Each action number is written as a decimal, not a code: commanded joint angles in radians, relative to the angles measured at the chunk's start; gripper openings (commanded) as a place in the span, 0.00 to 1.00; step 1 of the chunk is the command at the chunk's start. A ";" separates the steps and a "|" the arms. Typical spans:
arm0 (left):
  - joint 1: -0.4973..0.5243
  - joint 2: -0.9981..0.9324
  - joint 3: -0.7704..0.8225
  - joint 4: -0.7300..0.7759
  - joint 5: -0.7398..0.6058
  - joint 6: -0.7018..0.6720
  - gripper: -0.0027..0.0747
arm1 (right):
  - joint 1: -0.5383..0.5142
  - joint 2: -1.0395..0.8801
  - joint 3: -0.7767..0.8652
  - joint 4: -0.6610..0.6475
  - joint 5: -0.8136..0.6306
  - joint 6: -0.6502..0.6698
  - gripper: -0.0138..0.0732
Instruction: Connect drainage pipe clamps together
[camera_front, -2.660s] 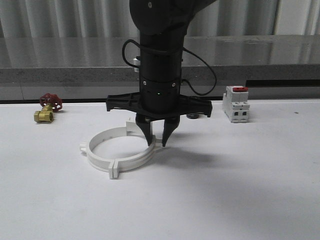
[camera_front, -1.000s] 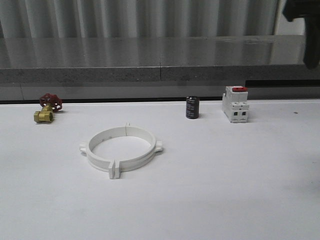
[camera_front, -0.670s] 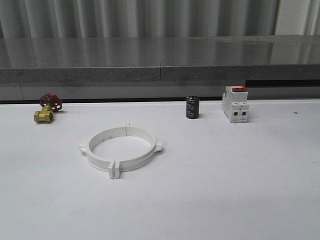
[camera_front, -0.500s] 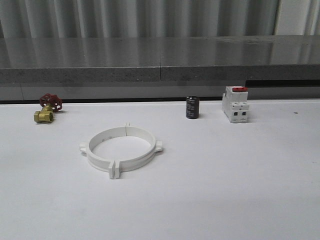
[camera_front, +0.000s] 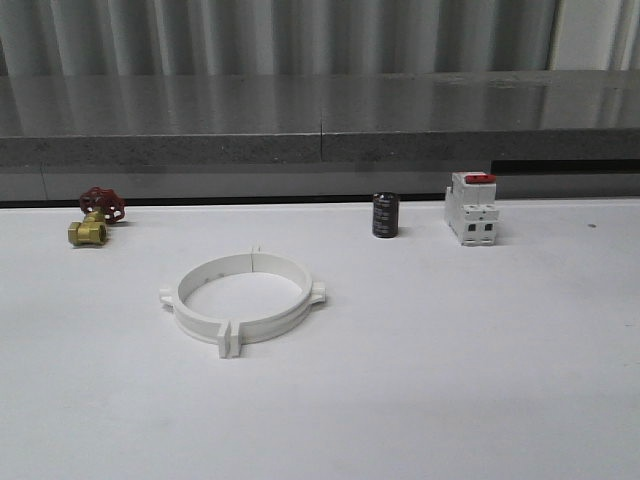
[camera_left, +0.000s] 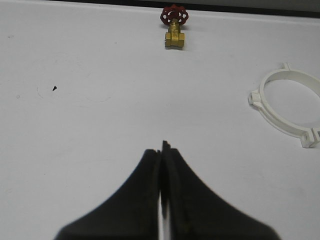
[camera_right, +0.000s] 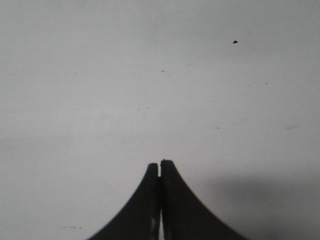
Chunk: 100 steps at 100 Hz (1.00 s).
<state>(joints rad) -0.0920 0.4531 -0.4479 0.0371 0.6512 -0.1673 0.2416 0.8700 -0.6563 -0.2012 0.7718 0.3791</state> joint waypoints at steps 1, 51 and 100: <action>0.003 0.004 -0.028 -0.002 -0.071 0.001 0.01 | -0.005 -0.009 -0.025 -0.007 -0.048 -0.006 0.08; 0.003 0.004 -0.028 -0.002 -0.071 0.001 0.01 | -0.007 -0.027 -0.024 -0.012 -0.091 -0.029 0.08; 0.003 0.004 -0.028 -0.002 -0.071 0.001 0.01 | -0.210 -0.416 0.216 0.069 -0.483 -0.178 0.08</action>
<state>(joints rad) -0.0920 0.4531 -0.4479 0.0371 0.6512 -0.1673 0.0674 0.5234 -0.4752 -0.1468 0.4200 0.2233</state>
